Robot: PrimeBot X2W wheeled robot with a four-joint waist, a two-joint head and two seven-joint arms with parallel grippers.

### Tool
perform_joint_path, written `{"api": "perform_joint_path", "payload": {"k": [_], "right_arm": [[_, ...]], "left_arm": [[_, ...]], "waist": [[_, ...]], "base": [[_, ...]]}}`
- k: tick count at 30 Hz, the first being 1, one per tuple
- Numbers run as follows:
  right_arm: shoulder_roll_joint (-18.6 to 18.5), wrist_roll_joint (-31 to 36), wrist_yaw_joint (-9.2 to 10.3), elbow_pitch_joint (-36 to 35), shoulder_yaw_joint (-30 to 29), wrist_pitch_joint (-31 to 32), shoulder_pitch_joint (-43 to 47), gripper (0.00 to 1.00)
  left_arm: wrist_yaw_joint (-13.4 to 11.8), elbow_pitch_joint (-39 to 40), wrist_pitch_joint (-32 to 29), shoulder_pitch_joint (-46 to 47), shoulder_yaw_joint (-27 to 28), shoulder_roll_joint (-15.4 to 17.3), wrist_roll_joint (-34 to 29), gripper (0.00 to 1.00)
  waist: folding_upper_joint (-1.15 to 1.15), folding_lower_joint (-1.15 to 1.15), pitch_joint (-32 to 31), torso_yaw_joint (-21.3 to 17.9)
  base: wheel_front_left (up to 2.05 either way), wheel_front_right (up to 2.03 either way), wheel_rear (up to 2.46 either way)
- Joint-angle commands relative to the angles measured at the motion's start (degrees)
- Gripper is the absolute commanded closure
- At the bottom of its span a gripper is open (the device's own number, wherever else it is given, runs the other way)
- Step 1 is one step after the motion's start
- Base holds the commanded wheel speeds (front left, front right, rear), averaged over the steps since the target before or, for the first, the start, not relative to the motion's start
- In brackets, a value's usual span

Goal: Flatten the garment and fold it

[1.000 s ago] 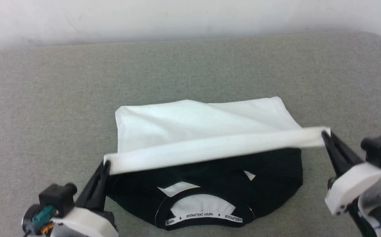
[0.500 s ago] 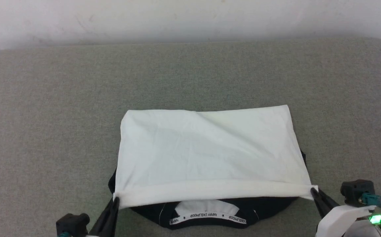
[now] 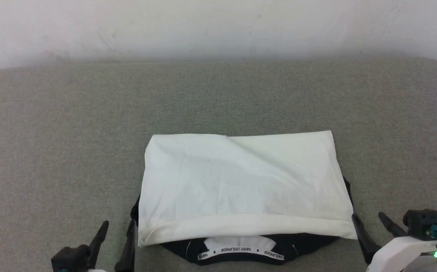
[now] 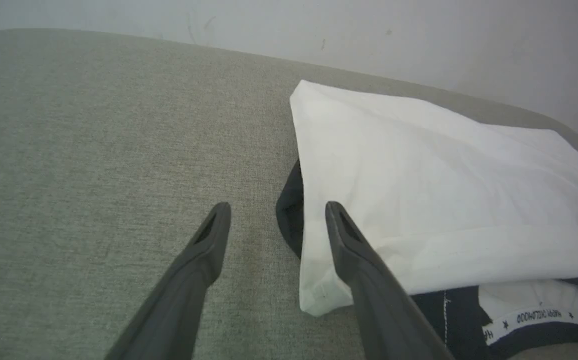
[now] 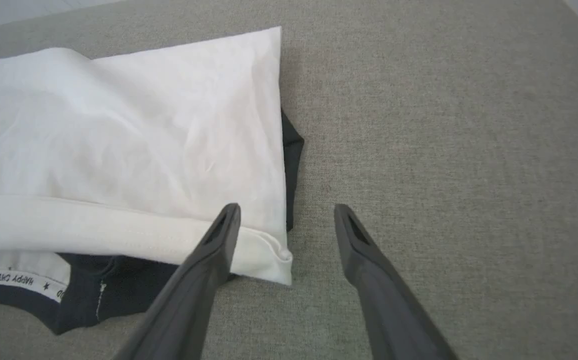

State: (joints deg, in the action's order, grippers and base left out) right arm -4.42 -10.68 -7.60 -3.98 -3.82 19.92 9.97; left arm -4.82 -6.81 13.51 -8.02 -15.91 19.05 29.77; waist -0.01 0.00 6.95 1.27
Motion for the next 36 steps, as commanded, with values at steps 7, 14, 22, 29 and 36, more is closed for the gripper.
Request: {"api": "perform_joint_path", "payload": {"k": [7, 14, 22, 29, 36], "right_arm": [[1.5, -2.3, 0.11, -0.9, -3.3, -6.1, -4.1, 0.0], [1.5, -7.2, 0.11, 7.5, -4.8, -5.3, -10.0, 0.0], [1.5, -7.4, 0.11, 19.9, -2.9, 1.4, -17.7, 0.0], [1.5, -7.5, 0.11, 28.9, -0.8, 6.1, -22.5, 0.0], [1.5, -10.6, 0.11, 32.3, 4.1, 8.4, -23.6, 1.0]], "left_arm": [[-1.7, 2.4, 1.4, 4.7, 4.3, -2.1, -3.6, 0.0], [-0.5, 3.1, 1.5, 10.2, 7.9, -6.1, -9.2, 0.0], [2.0, 0.3, 1.5, 14.8, 10.6, -8.7, -13.2, 0.0], [3.5, -0.3, 1.5, 16.2, 13.1, -10.1, -16.1, 0.0], [4.8, -0.7, 1.5, 15.7, 14.5, -11.5, -18.1, 0.0]], "waist": [[0.01, 0.0, -0.6, 0.7], [0.01, 0.0, -0.6, 1.3], [0.01, 0.0, 0.2, 0.9], [0.01, 0.0, 0.8, 0.8], [0.01, 0.0, 0.4, 0.8]], "base": [[0.0, 0.0, 0.0], [0.0, 0.0, 0.0], [0.0, 0.0, 0.0], [0.0, 0.0, 0.0], [0.0, 0.0, 0.0]]}}
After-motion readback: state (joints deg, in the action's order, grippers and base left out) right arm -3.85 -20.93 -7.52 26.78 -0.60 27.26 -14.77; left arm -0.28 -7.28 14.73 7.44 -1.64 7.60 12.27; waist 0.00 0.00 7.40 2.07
